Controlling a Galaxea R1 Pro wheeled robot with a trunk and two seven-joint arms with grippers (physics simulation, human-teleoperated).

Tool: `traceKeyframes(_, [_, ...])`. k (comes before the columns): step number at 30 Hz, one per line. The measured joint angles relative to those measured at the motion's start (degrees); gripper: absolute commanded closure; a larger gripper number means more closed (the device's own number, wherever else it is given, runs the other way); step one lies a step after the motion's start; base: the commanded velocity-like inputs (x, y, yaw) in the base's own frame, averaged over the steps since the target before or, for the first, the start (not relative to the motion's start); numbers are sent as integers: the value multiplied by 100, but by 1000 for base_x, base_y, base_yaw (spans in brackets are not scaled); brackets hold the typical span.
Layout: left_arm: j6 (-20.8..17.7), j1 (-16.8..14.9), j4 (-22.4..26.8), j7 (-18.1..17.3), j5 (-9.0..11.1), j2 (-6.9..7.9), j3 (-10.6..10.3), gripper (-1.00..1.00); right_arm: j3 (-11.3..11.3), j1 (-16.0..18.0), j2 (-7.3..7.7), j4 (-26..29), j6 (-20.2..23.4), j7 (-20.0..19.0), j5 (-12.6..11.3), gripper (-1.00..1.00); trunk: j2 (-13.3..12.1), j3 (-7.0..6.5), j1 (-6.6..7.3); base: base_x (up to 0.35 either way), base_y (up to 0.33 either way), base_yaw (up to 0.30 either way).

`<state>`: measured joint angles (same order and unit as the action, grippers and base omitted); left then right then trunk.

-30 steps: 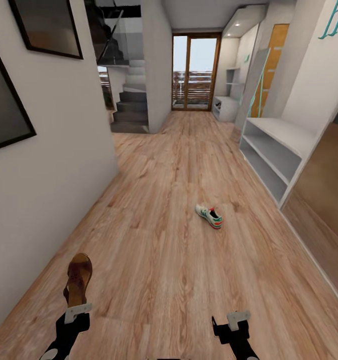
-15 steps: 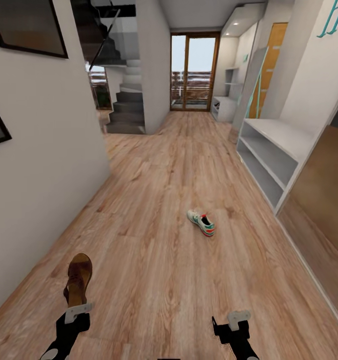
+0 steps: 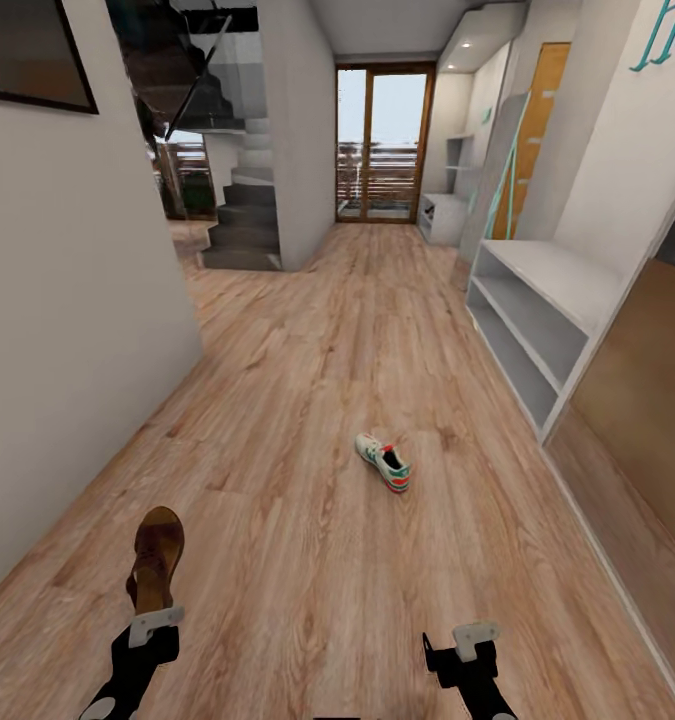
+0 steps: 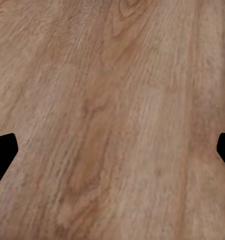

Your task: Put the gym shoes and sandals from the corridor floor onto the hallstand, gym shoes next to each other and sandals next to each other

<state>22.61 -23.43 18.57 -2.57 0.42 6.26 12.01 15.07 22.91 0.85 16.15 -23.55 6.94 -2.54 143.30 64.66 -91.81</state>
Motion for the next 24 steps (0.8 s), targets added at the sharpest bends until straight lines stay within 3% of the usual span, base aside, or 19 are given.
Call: traceKeyframes(24, [0, 0, 0, 2, 0, 0, 3, 100, 0, 0, -7, 4, -5, 3, -1, -100, 0, 0, 0, 270, -224, 0])
